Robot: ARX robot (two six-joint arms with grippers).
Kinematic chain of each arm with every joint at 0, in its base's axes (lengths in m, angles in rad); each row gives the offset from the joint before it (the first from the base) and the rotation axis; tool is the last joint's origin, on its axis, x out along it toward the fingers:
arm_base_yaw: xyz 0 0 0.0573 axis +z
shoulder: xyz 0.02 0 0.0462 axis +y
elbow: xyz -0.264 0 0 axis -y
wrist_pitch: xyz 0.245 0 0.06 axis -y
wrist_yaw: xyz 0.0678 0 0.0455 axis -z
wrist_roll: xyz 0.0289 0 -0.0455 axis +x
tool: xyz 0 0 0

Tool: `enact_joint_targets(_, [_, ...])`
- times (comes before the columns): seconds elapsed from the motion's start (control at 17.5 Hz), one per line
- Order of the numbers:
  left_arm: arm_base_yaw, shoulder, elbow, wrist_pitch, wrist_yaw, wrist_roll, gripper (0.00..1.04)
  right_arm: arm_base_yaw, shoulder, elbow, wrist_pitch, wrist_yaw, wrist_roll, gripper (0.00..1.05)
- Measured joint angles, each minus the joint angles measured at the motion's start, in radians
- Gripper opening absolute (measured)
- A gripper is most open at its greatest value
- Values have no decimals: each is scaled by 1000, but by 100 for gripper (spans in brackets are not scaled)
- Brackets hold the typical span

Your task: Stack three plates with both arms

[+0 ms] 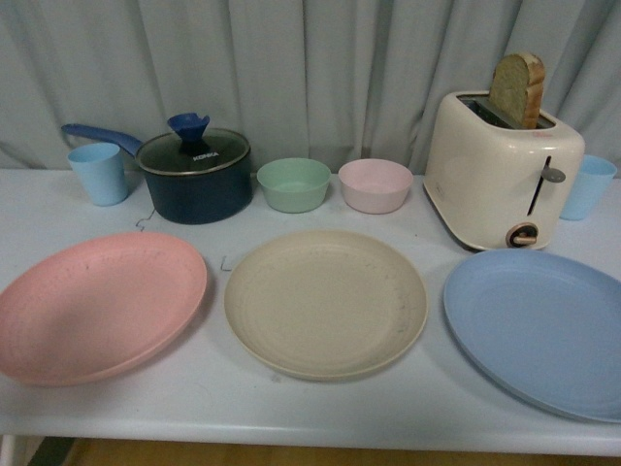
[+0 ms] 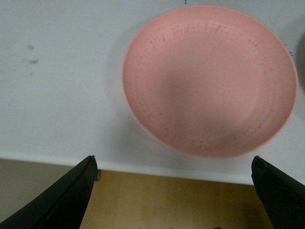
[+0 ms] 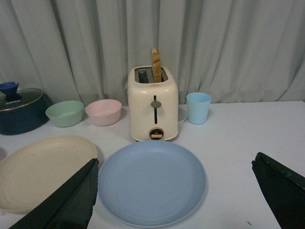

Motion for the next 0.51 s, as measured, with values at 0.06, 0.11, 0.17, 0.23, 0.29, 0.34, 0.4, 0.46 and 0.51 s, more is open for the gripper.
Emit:
enact_joint_targets(0.06, [19,145,76,28,50,7,98,0,0,0,0,0,0,98])
enact_joint_targets(0.11, [35,239,127,41,77,13,98,0,0,0,0,0,0,98])
enact_joint_targets(0.17, [49,297,164,48,100,21,98,0,0,0,0,0,0,98])
enact_joint_targets(0.23, [63,346,200,60,116,36,98,0,0,0,0,0,0,98])
enact_joint_targets(0.29, [76,389,241,50,138,41,98,0,0,0,0,0,0,98])
enact_joint_targets(0.34, [95,437,292,26,162,45,98,0,0,0,0,0,0,98])
enact_joint_targets(0.4, [111,479,334,6,174,45,98,0,0,0,0,0,0,98])
enact_joint_targets(0.46, [123,518,376,-24,195,42,98,0,0,0,0,0,0,98])
enact_joint_targets(0.51, [130,546,402,-30,211,42,98,0,0,0,0,0,0,98])
